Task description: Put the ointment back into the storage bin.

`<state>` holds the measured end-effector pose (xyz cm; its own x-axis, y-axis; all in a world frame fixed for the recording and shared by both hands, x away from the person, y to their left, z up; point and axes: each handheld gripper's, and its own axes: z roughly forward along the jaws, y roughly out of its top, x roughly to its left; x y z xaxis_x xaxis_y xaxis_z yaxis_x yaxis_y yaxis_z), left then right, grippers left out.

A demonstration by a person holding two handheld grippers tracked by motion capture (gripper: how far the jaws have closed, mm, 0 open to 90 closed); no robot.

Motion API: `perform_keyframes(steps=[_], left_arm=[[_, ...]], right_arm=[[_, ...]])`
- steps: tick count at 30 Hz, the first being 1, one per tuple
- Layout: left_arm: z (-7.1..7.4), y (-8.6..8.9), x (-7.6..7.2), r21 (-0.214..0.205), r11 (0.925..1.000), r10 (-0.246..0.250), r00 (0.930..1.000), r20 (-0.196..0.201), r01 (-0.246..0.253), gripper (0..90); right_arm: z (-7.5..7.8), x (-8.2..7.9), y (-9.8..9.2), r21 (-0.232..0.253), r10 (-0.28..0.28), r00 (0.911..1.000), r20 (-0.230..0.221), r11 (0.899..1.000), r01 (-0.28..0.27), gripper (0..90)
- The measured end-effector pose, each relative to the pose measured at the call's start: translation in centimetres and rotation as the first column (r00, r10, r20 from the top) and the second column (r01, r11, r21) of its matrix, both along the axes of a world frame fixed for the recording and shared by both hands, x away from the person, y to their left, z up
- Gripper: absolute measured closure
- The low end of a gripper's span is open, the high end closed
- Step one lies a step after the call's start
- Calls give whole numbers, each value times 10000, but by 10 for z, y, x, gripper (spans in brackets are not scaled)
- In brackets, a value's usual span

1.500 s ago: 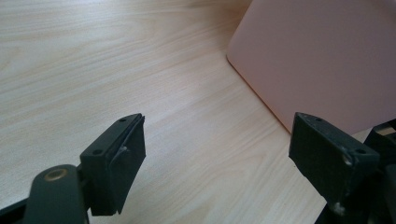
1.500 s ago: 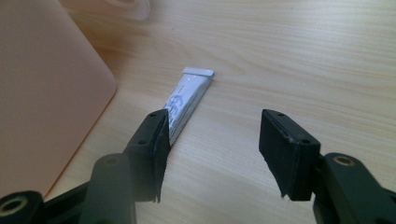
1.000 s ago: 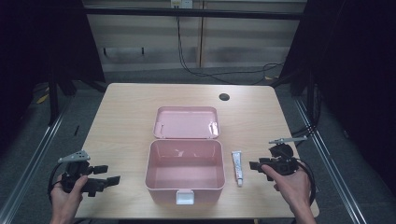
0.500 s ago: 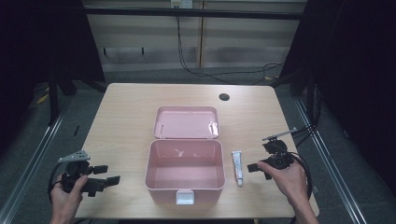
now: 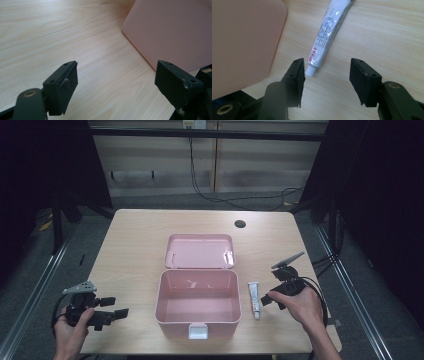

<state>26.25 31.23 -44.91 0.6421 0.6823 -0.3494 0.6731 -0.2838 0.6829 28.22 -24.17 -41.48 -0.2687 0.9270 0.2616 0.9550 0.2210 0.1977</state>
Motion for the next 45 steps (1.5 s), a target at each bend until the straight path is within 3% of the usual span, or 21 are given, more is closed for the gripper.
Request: perform_keyframes(steps=[9, 14, 21, 45], left_arm=[[0, 0, 0, 88, 10000, -32, 10000, 7, 32, 186], [0, 0, 0, 96, 10000, -11, 10000, -23, 11, 186], [0, 0, 1, 99, 9999, -23, 10000, -28, 23, 186], [0, 0, 1, 71, 9999, -88, 9999, -64, 89, 186]], right_arm=[[-6, 10, 6, -163, -210, 9993, -322, 9997, 205, 567], [-10, 11, 11, -271, -287, 9992, -276, 9992, 279, 574], [-17, 16, 20, -572, -304, 9978, -597, 9980, 269, 614], [-39, 27, 43, -1240, -330, 9903, -1348, 9921, 162, 583]])
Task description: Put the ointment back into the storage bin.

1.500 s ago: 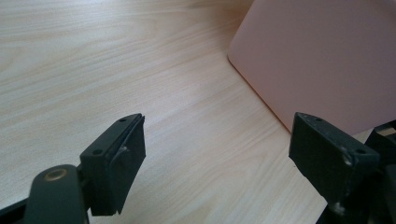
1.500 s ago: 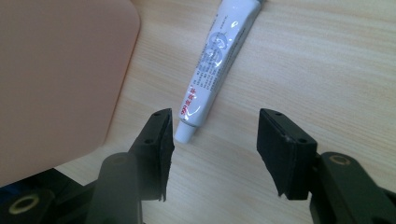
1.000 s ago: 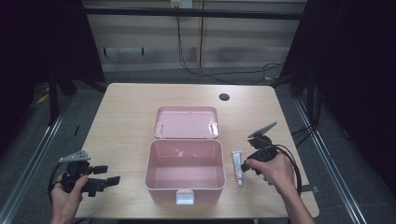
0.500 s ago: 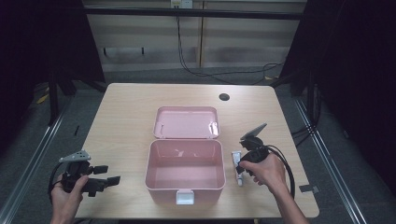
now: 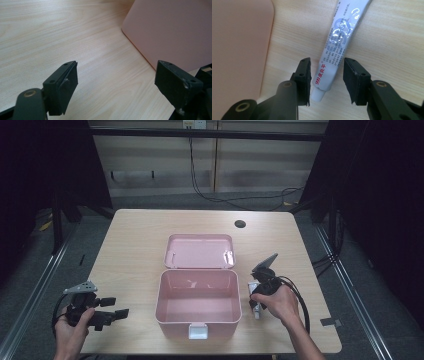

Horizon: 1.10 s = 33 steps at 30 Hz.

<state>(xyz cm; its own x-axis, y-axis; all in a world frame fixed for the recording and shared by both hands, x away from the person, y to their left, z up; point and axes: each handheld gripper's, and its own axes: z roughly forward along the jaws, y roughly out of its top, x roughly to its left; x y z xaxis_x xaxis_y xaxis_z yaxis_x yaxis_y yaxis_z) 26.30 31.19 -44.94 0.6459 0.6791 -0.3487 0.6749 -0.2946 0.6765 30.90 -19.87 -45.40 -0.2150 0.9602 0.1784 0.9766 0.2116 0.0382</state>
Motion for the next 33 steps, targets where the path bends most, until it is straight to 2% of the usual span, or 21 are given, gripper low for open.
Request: perform_keyframes(steps=[13, 17, 19, 22, 27, 33], left_arm=[[0, 0, 0, 6, 10000, 2, 10000, 5, -2, 186], [0, 0, 0, 32, 10000, 16, 10000, 10, -16, 186], [0, 0, 0, 28, 10000, 18, 10000, 7, -18, 186], [0, 0, 0, 44, 10000, 16, 10000, 14, -16, 186], [0, 0, 0, 38, 10000, 22, 10000, -2, -22, 186], [0, -1, 0, 56, 10000, 39, 10000, -27, -39, 187]], right_arm=[[-8, 4, 2, -347, 2, 9996, -281, 9994, -12, 648], [-9, 4, 5, -497, 143, 9994, -315, 9986, -159, 673], [-12, 4, 9, -780, 321, 9989, -331, 9964, -346, 679], [-12, 5, 12, -960, 490, 9984, -281, 9941, -514, 686], [-12, 5, 12, -994, 576, 9980, -268, 9932, -600, 695], [-8, 3, 9, -817, 800, 9964, -280, 9933, -821, 711]])
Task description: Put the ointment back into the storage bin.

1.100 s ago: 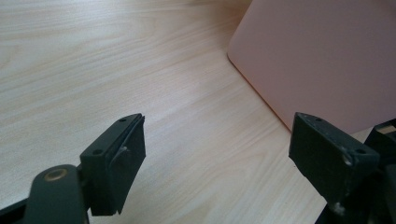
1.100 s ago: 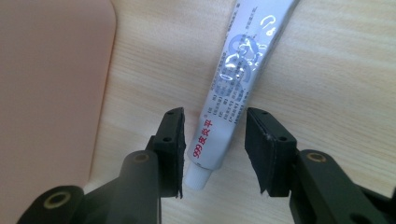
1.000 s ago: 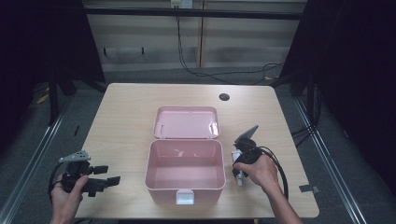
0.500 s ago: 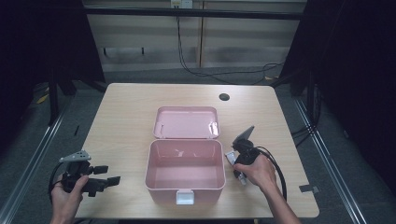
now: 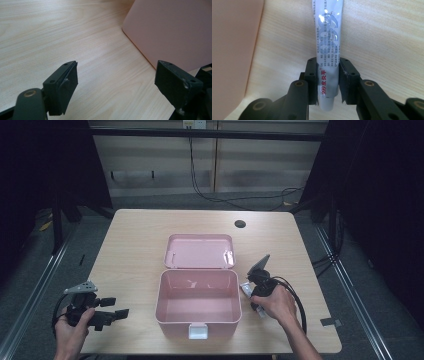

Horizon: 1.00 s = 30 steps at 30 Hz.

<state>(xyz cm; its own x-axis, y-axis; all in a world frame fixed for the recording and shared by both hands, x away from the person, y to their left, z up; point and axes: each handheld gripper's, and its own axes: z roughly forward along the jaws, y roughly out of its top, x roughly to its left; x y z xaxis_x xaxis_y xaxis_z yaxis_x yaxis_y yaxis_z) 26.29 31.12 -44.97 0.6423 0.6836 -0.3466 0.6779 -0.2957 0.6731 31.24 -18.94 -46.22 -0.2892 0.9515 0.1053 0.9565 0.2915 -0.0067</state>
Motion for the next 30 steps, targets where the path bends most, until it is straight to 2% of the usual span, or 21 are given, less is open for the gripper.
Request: perform_keyframes(steps=[8, 9, 13, 16, 23, 30], left_arm=[[0, 0, 0, 6, 10000, -10, 10000, 1, 10, 192], [0, 0, 0, 25, 10000, -11, 10000, 6, 11, 192], [0, 0, 0, 2, 10000, -16, 10000, -19, 16, 192], [0, 0, 0, -13, 10000, -27, 10000, 3, 27, 191], [0, 0, 0, -33, 10000, -41, 10000, 24, 41, 187], [0, 1, 0, -49, 10000, -55, 10000, 22, 55, 186]], right_arm=[[4, -3, -3, 57, 396, 9992, -71, 9992, -396, 712], [6, -4, -2, 98, 586, 9982, -155, 9982, -585, 712], [11, -4, -5, 268, 757, 9971, -91, 9968, -755, 713], [15, -4, -8, 185, 882, 9960, -116, 9959, -880, 713], [22, -7, -14, 175, 1068, 9942, -142, 9942, -1065, 713], [27, -8, -20, 167, 972, 9950, -212, 9952, -968, 713]])
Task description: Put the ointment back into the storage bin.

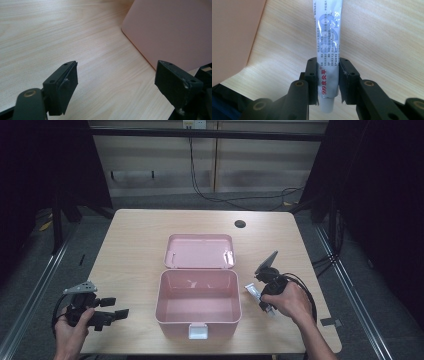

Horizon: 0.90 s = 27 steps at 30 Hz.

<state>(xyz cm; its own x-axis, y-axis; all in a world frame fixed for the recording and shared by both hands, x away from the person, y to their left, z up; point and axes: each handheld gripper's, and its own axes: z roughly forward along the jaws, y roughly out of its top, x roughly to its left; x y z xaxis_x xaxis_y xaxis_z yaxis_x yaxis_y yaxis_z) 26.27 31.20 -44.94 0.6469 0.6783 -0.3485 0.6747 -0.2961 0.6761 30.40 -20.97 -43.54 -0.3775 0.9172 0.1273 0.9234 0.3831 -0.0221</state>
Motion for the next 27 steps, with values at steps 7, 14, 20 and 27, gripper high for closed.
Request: perform_keyframes(steps=[7, 14, 20, 27], left_arm=[[0, 0, 0, -16, 10000, -9, 10000, -1, 9, 182], [0, 0, 0, -27, 10000, 38, 10000, 19, -38, 171], [0, 1, 0, -35, 9999, 113, 9999, -13, -113, 164], [0, 0, 0, -38, 9999, 111, 9999, -17, -111, 164]], right_arm=[[3, -1, -4, -25, -255, 9995, -190, 9997, 255, 713], [10, -3, -9, 25, -354, 9991, -217, 9994, 355, 712], [23, -4, -12, 305, -25, 10000, -69, 9995, 27, 712], [35, -6, -20, 275, 37, 10000, 1, 9996, -37, 712]])
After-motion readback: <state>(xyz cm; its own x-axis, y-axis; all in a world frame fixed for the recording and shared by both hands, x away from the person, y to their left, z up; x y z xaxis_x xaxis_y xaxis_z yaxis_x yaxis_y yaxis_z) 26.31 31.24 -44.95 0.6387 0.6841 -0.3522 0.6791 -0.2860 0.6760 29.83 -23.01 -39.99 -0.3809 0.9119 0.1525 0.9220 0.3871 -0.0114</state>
